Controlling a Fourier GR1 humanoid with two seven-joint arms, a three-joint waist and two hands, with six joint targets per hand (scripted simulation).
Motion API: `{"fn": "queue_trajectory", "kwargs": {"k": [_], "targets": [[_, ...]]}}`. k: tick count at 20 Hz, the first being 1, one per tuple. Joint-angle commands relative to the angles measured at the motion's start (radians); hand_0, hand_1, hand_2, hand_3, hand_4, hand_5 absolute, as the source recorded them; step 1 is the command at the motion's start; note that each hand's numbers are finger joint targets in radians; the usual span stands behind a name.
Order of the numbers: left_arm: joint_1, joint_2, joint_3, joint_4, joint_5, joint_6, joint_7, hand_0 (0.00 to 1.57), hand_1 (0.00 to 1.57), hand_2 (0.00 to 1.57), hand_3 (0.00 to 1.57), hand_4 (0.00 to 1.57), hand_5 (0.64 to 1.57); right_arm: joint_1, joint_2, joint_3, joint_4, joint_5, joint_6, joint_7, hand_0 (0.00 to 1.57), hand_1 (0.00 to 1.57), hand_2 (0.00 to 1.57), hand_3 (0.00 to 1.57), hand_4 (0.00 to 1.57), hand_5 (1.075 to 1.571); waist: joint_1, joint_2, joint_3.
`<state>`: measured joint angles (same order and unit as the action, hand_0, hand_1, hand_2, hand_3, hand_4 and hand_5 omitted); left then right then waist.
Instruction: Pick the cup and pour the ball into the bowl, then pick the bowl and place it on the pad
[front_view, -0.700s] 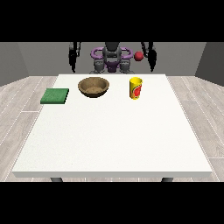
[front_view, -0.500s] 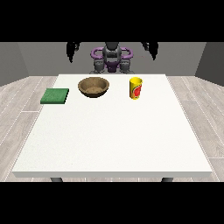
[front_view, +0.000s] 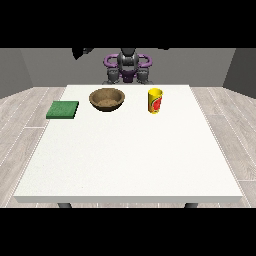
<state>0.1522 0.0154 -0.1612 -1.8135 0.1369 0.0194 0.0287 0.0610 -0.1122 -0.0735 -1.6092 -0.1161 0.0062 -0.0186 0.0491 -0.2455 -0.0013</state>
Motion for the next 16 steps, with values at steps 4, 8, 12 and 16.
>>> {"fn": "queue_trajectory", "kwargs": {"k": [4, 8, 12, 16], "targets": [[-0.064, 0.006, 0.011, -0.038, -0.074, 0.022, -0.066, 0.00, 0.00, 0.00, 0.00, 0.00, 1.453, -0.038, 0.051, 0.046, -0.051, 0.032, -0.017, -0.052, 0.00, 0.00, 0.00, 0.00, 0.00, 1.566, -0.041, 0.154, 0.0012], [-0.177, 0.030, 0.049, -0.035, -0.076, 0.016, -0.034, 0.00, 0.00, 0.00, 0.00, 0.00, 1.376, -0.153, -0.022, -0.060, 0.078, -0.042, 0.060, -0.129, 0.00, 0.00, 0.00, 0.00, 0.00, 1.563, -0.012, 0.261, 0.0017], [-0.314, 0.077, 0.155, 0.124, -0.105, 0.011, -0.178, 0.00, 0.00, 0.00, 0.00, 0.00, 1.296, -0.275, -0.022, -0.074, 0.092, -0.051, 0.048, -0.147, 0.00, 0.00, 0.00, 0.00, 0.00, 1.563, -0.056, 0.428, 0.0014], [-0.394, 0.105, 0.205, 0.231, -0.120, 0.016, -0.238, 0.00, 0.00, 0.00, 0.00, 0.00, 1.255, -0.303, -0.054, -0.084, 0.174, -0.037, 0.096, -0.236, 0.00, 0.00, 0.00, 0.00, 0.00, 1.560, -0.076, 0.486, 0.0015]]}}
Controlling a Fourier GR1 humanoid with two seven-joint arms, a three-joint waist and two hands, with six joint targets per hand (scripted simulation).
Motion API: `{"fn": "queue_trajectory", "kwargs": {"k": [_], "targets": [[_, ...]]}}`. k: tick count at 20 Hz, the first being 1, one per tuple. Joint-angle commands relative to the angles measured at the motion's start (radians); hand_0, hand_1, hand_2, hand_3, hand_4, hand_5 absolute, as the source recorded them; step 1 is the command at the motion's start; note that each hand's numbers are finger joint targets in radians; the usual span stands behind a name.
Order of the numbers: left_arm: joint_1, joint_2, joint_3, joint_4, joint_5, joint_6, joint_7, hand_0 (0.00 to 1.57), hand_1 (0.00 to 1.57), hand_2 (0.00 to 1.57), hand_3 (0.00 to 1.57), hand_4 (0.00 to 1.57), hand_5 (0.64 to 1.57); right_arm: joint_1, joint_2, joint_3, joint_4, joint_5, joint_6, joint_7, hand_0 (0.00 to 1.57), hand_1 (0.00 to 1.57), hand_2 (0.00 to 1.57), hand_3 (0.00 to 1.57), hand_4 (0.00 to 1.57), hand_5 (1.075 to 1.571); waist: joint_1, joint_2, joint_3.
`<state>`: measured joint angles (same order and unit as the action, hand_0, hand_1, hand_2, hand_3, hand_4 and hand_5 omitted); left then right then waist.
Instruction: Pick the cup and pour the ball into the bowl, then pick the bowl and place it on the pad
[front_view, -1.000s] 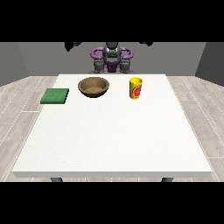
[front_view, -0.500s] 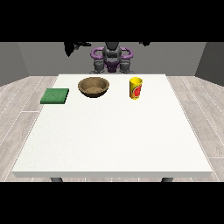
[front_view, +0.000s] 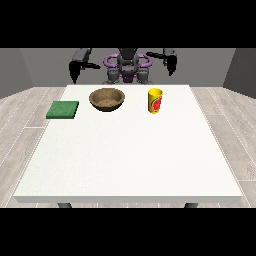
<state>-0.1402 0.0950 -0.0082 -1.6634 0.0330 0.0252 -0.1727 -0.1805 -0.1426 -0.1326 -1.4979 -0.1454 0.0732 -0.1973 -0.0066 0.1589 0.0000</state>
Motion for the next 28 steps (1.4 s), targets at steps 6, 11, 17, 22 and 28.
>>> {"fn": "queue_trajectory", "kwargs": {"k": [6, 11, 17, 22, 28], "targets": [[-0.097, 0.033, 0.085, 0.315, -0.018, -0.041, -0.191, 0.00, 0.00, 0.00, 0.00, 0.00, 1.245, -0.052, -0.048, -0.048, 0.178, 0.002, 0.058, -0.097, 0.00, 0.00, 0.00, 0.00, 0.00, 1.561, -0.013, -0.011, -0.0001], [-0.150, 0.009, 0.113, 0.432, -0.057, 0.038, -0.273, 0.00, 0.00, 0.00, 0.00, 0.00, 1.239, -0.044, -0.096, -0.093, 0.226, -0.050, 0.142, -0.140, 0.00, 0.00, 0.00, 0.00, 0.00, 1.563, -0.064, 0.018, 0.0000], [-0.304, 0.015, 0.165, 0.601, -0.039, 0.053, -0.362, 0.00, 0.00, 0.00, 0.00, 0.00, 1.278, -0.135, -0.144, -0.136, 0.322, -0.060, 0.172, -0.204, 0.00, 0.00, 0.00, 0.00, 0.00, 1.562, -0.074, 0.099, -0.0001], [-0.301, -0.006, 0.187, 0.799, -0.041, 0.048, -0.562, 0.00, 0.00, 0.00, 0.00, 0.00, 1.262, -0.141, -0.128, -0.115, 0.287, -0.060, 0.166, -0.187, 0.00, 0.00, 0.00, 0.00, 0.00, 1.559, -0.092, 0.106, -0.0005], [-0.353, 0.036, 0.238, 0.876, 0.010, 0.003, -0.581, 0.66, 0.66, 0.91, 0.29, 0.00, 1.425, -0.135, -0.198, -0.177, 0.384, -0.102, 0.257, -0.256, 0.00, 0.00, 0.00, 0.00, 0.00, 1.558, -0.090, 0.119, -0.0002]]}}
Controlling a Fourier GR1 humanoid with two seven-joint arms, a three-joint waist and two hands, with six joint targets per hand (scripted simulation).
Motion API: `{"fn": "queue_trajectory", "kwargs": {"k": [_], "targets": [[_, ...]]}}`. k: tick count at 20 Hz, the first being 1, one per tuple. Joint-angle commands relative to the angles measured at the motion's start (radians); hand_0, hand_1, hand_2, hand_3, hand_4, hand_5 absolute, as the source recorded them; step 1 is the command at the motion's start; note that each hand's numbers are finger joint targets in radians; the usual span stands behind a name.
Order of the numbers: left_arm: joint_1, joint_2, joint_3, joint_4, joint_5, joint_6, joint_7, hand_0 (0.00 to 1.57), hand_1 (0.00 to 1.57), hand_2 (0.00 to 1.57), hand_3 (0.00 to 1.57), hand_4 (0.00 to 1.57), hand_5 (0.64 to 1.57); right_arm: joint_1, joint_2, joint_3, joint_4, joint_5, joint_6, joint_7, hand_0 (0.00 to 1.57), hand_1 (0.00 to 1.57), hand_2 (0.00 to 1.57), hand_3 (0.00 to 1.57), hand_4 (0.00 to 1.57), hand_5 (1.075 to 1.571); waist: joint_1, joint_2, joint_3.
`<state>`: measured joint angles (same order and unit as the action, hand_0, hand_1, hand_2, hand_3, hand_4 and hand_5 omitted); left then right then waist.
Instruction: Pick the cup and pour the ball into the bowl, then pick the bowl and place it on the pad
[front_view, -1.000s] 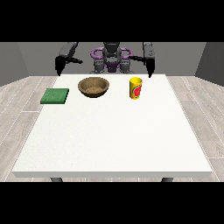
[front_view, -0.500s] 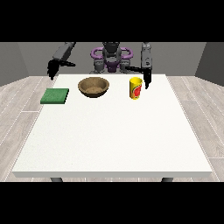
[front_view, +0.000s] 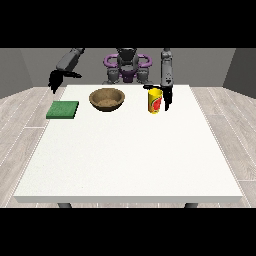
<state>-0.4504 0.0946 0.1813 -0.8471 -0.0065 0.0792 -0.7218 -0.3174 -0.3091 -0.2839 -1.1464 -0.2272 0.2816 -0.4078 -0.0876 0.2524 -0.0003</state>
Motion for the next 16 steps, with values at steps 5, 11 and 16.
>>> {"fn": "queue_trajectory", "kwargs": {"k": [5, 11, 16], "targets": [[-0.001, 0.034, -0.046, 0.075, -0.219, 0.331, -0.009, 1.31, 1.31, 1.57, 1.57, 0.82, 1.514, -0.021, -0.038, -0.015, 0.020, -0.023, 0.046, 0.007, 0.00, 0.00, 0.00, 0.00, 0.00, 1.559, -0.063, 0.006, 0.0007], [-0.085, 0.008, -0.019, 0.150, -0.227, 0.430, -0.013, 1.35, 1.35, 1.57, 1.57, 0.88, 1.502, -0.052, -0.131, -0.067, 0.053, -0.067, 0.113, 0.026, 0.00, 0.00, 0.00, 0.00, 0.00, 1.556, -0.083, 0.026, 0.0002], [-0.096, 0.021, -0.169, 0.084, -0.391, 0.458, 0.197, 1.35, 1.35, 1.57, 1.57, 0.99, 1.532, -0.031, -0.118, -0.072, 0.206, -0.020, 0.067, 0.011, 0.00, 0.00, 0.00, 0.00, 0.00, 1.556, 0.020, -0.137, 0.0021]]}}
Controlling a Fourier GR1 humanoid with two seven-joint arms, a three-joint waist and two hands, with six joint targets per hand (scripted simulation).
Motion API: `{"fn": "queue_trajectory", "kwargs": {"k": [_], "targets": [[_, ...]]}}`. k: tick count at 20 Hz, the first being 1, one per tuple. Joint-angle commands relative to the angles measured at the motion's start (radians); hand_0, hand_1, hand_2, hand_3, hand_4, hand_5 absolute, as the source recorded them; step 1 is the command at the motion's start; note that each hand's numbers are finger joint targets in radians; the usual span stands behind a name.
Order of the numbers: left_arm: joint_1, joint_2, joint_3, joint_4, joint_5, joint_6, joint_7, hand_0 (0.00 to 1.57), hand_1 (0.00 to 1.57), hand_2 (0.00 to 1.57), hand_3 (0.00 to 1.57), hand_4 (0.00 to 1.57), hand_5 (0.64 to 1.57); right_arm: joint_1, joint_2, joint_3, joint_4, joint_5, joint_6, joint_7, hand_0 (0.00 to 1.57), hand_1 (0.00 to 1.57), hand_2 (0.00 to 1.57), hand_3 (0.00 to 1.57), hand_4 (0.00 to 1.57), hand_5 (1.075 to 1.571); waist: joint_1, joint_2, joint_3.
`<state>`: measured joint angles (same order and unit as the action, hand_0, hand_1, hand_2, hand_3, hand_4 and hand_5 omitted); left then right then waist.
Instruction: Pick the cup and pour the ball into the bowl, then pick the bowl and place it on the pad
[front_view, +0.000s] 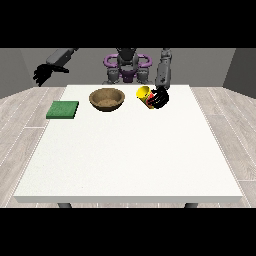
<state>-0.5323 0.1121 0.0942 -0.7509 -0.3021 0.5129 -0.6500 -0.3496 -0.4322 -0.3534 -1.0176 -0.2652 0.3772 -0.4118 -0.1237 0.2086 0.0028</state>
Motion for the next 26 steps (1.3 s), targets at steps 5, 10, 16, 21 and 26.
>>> {"fn": "queue_trajectory", "kwargs": {"k": [5, 10, 16, 21, 26], "targets": [[-0.022, -0.016, -0.216, -0.053, -0.248, 0.009, 0.338, 1.37, 1.37, 1.57, 1.57, 1.05, 1.558, 0.071, -0.045, -0.039, 0.185, 0.022, -0.011, 0.027, 0.00, 0.00, 0.10, 0.00, 0.00, 1.560, 0.119, -0.255, -0.0006], [-0.105, -0.069, -0.336, -0.049, -0.480, 0.134, 0.525, 1.37, 1.37, 1.57, 1.57, 1.11, 1.566, 0.068, -0.060, -0.062, 0.268, 0.029, 0.007, -0.074, 0.00, 0.00, 0.00, 0.00, 0.00, 1.558, 0.167, -0.209, 0.0001], [-0.123, -0.075, -0.375, -0.142, -0.562, 0.014, 0.661, 1.37, 1.37, 1.57, 1.57, 1.11, 1.566, 0.061, -0.047, -0.056, 0.336, 0.052, -0.021, -0.115, 0.00, 0.00, 0.08, 0.00, 0.00, 1.554, 0.204, -0.219, -0.0019], [-0.137, -0.106, -0.439, -0.153, -0.705, -0.025, 0.787, 1.20, 1.20, 1.57, 1.57, 0.98, 1.569, 0.106, -0.046, -0.052, 0.357, 0.059, 0.008, -0.170, 0.00, 0.00, 0.00, 0.00, 0.00, 1.550, 0.188, -0.256, -0.0016], [-0.216, -0.111, -0.544, -0.179, -0.803, -0.063, 0.919, 0.68, 0.68, 1.57, 1.53, 0.89, 1.571, 0.037, -0.089, -0.061, 0.394, 0.050, 0.043, -0.168, 0.00, 0.00, 0.00, 0.00, 0.00, 1.551, 0.157, -0.192, -0.0016]]}}
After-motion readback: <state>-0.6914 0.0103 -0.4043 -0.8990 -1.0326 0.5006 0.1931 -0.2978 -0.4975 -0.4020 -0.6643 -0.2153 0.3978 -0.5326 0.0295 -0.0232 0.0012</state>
